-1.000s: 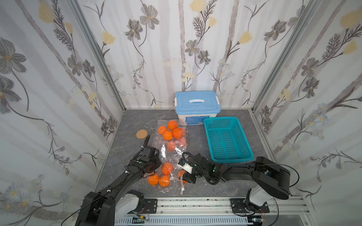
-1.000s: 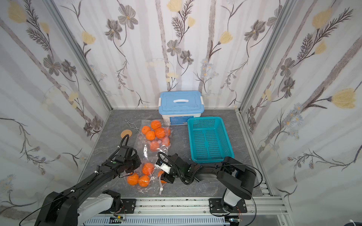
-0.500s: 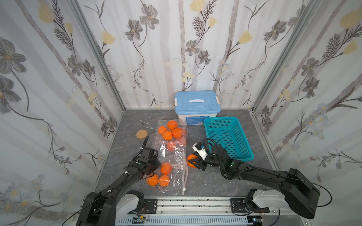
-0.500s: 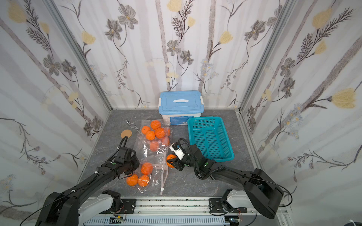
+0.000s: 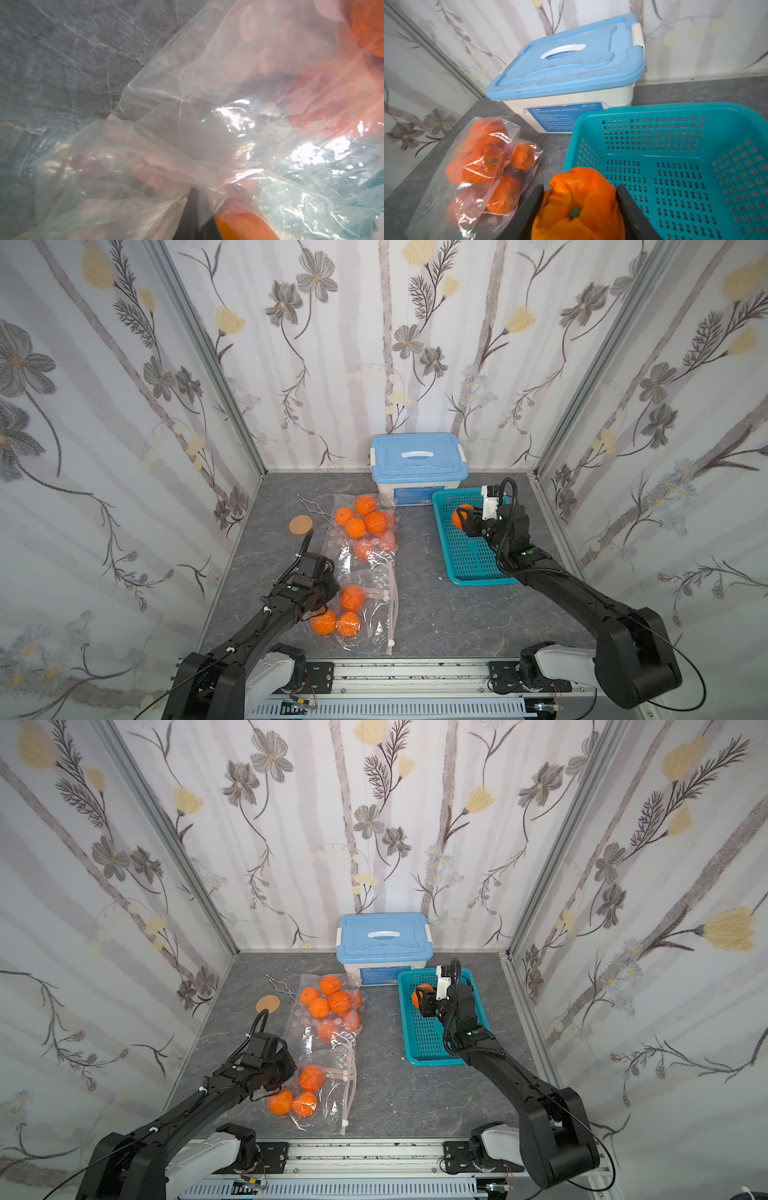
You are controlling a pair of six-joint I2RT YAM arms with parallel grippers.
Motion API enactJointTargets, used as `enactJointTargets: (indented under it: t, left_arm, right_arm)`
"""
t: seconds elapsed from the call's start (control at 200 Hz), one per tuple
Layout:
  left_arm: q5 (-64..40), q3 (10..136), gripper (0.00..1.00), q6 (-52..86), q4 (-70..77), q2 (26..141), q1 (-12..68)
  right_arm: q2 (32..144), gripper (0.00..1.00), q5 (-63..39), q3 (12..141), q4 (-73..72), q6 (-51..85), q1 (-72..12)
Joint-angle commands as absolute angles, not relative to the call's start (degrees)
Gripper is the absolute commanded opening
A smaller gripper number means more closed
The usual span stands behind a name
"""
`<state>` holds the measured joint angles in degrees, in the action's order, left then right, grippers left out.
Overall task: Open the zip-top bag and take out the orange
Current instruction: Place the orange in the basket.
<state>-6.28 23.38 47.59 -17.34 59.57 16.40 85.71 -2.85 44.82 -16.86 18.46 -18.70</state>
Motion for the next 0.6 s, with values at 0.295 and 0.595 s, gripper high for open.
enactJointTargets:
  t: [0.295,0.595]
  left_arm:
    - [-6.6,23.7,0.00,47.1,-16.6,59.7,16.1]
    - [-6.9,23.6,0.00,47.0,-16.1,60.5,16.1]
  right_arm:
    - [109.3,0.39,2.6,59.9,-18.1,32.6,-20.2]
    - [116.1,0.48,4.6,62.8,-17.1,36.1,-20.7]
